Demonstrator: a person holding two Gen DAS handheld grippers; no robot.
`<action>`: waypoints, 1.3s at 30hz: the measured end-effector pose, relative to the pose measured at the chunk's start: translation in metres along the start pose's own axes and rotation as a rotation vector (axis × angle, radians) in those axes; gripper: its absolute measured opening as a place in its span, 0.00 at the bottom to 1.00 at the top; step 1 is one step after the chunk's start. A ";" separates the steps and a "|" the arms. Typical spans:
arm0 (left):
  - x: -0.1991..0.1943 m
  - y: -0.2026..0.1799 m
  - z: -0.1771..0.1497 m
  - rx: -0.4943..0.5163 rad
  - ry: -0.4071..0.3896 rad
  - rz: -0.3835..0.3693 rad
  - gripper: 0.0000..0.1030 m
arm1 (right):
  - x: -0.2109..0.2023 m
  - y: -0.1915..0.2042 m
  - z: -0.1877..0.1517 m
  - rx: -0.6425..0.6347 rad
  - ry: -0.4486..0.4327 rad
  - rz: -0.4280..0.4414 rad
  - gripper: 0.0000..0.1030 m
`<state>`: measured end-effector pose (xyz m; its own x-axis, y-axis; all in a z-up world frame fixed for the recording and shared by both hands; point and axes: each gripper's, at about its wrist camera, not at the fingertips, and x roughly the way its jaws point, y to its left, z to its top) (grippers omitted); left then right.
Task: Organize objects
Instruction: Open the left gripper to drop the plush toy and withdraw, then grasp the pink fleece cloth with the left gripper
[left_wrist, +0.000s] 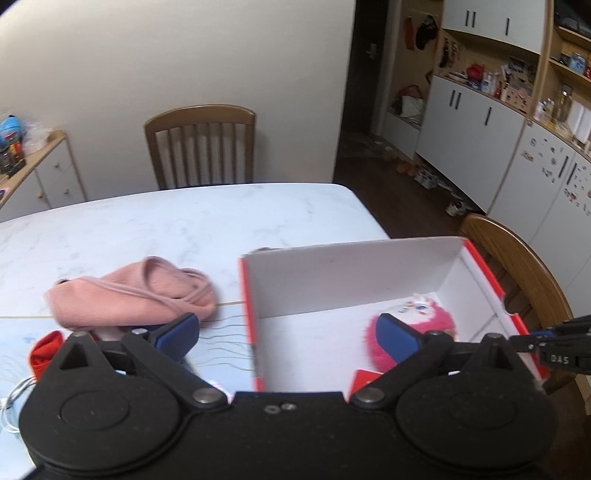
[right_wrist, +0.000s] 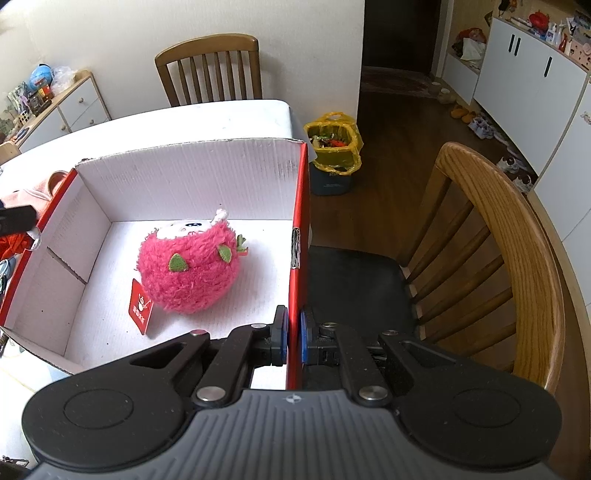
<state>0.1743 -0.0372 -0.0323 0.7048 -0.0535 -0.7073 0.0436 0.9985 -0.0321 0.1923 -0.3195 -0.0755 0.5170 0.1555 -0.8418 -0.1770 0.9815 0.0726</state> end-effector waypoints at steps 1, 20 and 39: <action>-0.002 0.007 0.000 -0.006 -0.002 0.009 0.99 | 0.000 0.000 0.000 0.002 0.001 -0.001 0.06; 0.019 0.158 0.028 -0.223 0.024 0.219 0.99 | 0.001 0.007 -0.001 0.034 0.015 -0.039 0.06; 0.090 0.222 0.013 -0.360 0.155 0.179 0.99 | 0.011 0.012 -0.001 0.045 0.052 -0.072 0.06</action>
<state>0.2570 0.1796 -0.0941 0.5630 0.0952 -0.8209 -0.3387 0.9327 -0.1241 0.1951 -0.3060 -0.0839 0.4825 0.0793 -0.8723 -0.1021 0.9942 0.0340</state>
